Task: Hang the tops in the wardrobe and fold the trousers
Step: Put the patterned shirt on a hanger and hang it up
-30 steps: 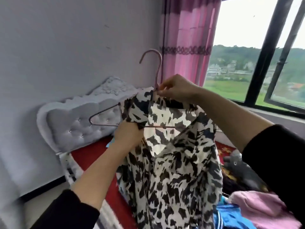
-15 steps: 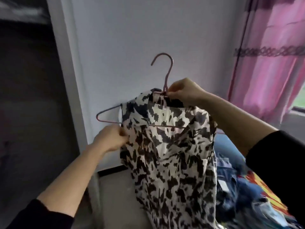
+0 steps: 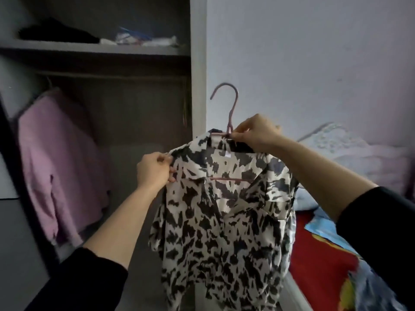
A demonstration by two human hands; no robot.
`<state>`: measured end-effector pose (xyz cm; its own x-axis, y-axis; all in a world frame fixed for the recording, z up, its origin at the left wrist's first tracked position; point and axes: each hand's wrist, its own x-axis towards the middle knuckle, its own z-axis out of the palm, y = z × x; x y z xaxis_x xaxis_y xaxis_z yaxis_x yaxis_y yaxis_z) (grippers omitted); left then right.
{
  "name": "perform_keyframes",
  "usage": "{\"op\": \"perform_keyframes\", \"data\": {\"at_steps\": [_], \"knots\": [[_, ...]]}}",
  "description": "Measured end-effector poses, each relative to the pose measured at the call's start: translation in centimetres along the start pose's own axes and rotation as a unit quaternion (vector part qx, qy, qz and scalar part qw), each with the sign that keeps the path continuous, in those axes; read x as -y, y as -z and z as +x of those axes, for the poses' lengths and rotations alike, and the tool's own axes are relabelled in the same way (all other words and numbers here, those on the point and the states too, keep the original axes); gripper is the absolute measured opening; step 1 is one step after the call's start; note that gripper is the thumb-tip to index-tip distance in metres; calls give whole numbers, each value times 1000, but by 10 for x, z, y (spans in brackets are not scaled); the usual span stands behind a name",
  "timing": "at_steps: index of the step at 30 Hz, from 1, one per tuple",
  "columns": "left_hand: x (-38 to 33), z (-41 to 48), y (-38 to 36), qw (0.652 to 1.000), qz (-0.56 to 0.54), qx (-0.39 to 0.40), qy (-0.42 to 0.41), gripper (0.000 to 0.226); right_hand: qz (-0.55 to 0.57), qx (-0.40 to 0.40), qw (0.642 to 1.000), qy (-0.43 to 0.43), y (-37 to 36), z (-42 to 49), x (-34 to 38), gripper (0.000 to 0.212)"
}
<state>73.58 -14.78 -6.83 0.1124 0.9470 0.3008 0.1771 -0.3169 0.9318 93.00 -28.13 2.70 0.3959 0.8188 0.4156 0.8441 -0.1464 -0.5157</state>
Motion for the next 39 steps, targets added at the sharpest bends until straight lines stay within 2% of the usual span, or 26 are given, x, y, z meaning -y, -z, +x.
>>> {"op": "perform_keyframes", "data": {"at_steps": [3, 6, 12, 18, 22, 31, 39], "knots": [[22, 40, 35, 998, 14, -55, 8, 19, 8, -8, 1000, -7, -32, 28, 20, 15], [45, 75, 61, 998, 45, -46, 24, 18, 57, 7, 998, -5, -70, 62, 44, 21], [73, 152, 101, 961, 250, -115, 2, 35, 55, 60, 996, 38, -145, 133, 100, 20], [76, 248, 135, 937, 330, -108, -25, 42, 42, 140, 986, 86, -207, 220, 153, 17], [78, 310, 160, 931, 352, -92, -38, 41, 0, 159, 981, 113, -242, 276, 194, 22], [94, 463, 234, 902, 405, -97, -112, 37, -90, 96, 984, 119, -331, 387, 281, 30], [92, 593, 295, 882, 422, -91, -190, 38, -55, 55, 995, 64, -390, 471, 356, 20]]}}
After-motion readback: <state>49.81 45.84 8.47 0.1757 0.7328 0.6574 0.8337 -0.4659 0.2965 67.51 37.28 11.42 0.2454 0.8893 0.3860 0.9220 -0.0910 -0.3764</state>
